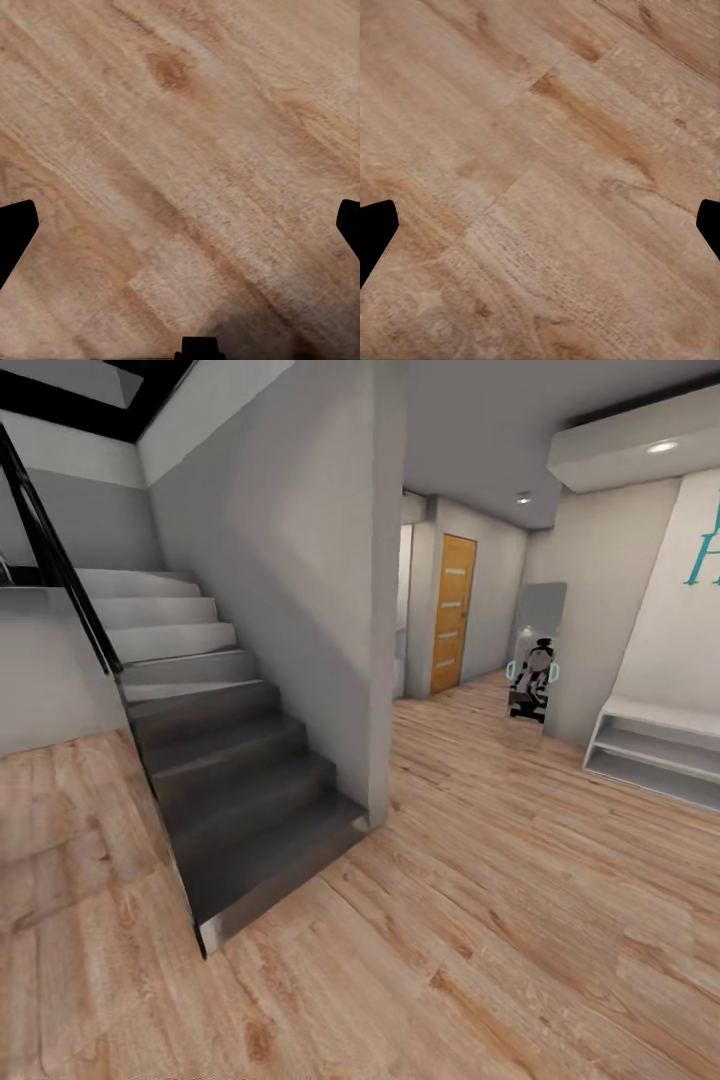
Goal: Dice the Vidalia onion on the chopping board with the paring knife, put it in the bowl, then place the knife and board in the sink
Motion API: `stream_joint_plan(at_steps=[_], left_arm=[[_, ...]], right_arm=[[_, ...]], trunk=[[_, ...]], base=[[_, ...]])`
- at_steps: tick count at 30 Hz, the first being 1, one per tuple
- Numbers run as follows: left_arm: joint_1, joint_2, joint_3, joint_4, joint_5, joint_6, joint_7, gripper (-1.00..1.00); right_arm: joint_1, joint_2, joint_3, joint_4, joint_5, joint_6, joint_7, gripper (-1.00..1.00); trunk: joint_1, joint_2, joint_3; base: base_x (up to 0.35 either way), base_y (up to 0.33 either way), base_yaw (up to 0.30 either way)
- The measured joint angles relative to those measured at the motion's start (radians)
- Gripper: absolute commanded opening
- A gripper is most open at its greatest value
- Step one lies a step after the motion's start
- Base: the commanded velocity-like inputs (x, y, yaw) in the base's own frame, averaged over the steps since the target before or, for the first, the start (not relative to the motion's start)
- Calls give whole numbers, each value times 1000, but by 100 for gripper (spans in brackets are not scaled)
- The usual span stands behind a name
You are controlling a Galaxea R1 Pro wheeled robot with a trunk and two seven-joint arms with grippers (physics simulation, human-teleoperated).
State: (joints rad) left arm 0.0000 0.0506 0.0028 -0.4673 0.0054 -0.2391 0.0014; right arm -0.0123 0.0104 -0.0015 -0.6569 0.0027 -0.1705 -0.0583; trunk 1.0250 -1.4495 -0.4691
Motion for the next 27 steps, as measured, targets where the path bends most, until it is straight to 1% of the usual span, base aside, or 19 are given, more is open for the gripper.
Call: stream_joint_plan(at_steps=[10, 16, 27], left_arm=[[0, 0, -4, 12, -2, -1, -1, 100], [0, -13, -6, 14, -6, -1, -2, 100], [0, -17, -4, 38, -9, -1, -2, 100]], right_arm=[[0, 0, 0, 2, 0, -12, -14, 100], [0, 1, 0, 3, 0, -19, -17, 100], [0, 2, 0, 14, 0, -20, -19, 100]], trunk=[[0, 0, 0], [0, 0, 0], [0, 0, 0]], base=[[0, 0, 246], [0, 0, 246], [0, 0, 247]])
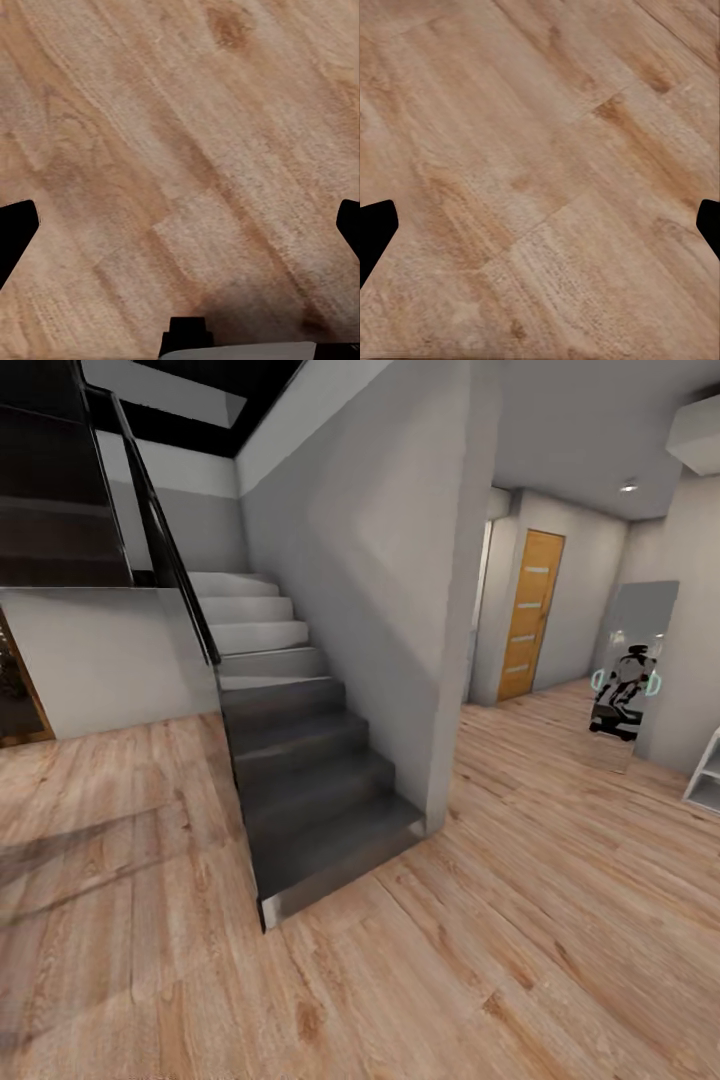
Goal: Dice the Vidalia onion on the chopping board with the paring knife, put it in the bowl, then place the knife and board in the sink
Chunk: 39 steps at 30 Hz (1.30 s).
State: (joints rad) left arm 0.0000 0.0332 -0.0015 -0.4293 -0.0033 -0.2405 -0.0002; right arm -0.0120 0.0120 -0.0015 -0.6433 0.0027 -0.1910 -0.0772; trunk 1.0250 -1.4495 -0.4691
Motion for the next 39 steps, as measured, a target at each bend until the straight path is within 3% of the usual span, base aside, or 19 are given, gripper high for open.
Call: stream_joint_plan(at_steps=[10, 39], left_arm=[[0, 0, -1, 1, -1, 0, -1, 100], [0, 0, 3, 3, 4, -2, 0, 100]], right_arm=[[0, 0, 0, 15, 0, -41, -2, 100], [0, 0, 0, 17, 0, -42, -3, 100]], trunk=[[0, 0, 0], [0, 0, 0]], base=[[0, 0, 247], [0, 0, 247]])
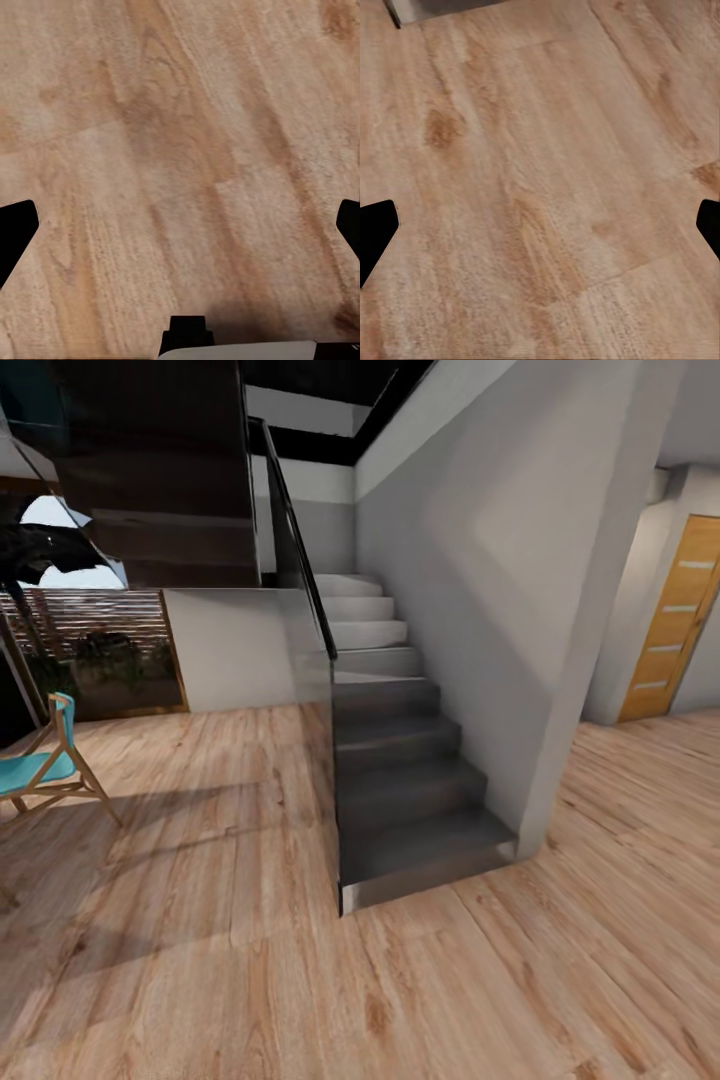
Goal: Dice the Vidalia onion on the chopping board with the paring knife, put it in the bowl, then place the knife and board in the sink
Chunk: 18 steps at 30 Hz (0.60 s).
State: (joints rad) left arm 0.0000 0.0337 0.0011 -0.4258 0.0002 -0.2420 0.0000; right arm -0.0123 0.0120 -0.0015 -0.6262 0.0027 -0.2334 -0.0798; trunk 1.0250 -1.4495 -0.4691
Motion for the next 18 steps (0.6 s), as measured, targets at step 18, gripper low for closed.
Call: stream_joint_plan(at_steps=[18], left_arm=[[0, 0, 1, 1, 1, 0, 0, 100]], right_arm=[[0, 0, 0, 1, 0, -1, -23, 100]], trunk=[[0, 0, 0]], base=[[0, 35, 248]])
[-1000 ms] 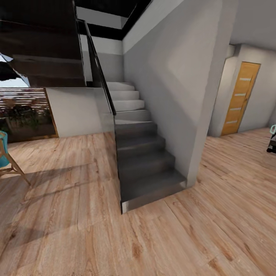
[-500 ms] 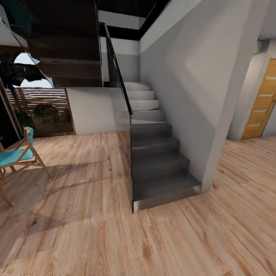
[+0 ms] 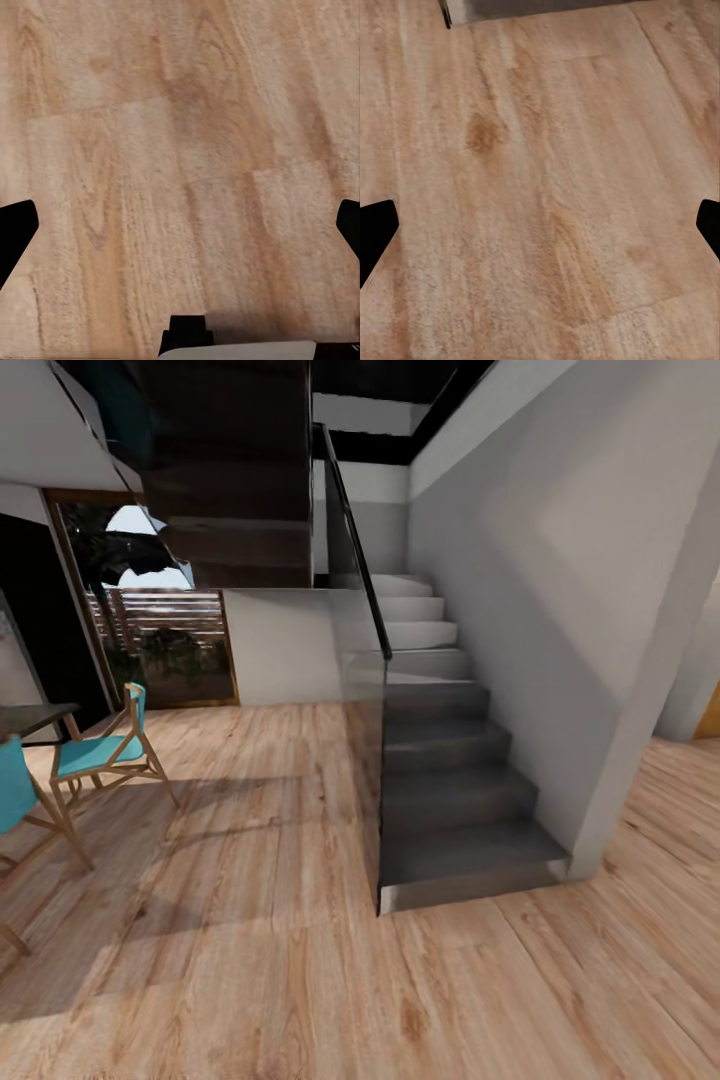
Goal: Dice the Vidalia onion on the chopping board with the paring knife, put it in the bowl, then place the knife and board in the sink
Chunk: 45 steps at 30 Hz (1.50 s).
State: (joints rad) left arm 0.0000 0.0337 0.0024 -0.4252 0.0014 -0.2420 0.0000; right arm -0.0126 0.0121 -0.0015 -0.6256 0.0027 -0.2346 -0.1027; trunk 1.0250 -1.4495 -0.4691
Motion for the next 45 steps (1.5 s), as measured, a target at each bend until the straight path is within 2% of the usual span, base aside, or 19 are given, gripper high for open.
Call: stream_joint_plan(at_steps=[13, 45], left_arm=[[0, 0, 0, 1, 1, 0, 0, 100], [0, 0, 0, 0, -2, 0, 0, 100]], right_arm=[[0, 2, 0, 9, 0, -9, -2, 100], [1, 4, 0, 15, 0, -22, -2, 100]], trunk=[[0, 0, 0], [0, 0, 0]], base=[[0, 208, 248], [0, 5, 248]])
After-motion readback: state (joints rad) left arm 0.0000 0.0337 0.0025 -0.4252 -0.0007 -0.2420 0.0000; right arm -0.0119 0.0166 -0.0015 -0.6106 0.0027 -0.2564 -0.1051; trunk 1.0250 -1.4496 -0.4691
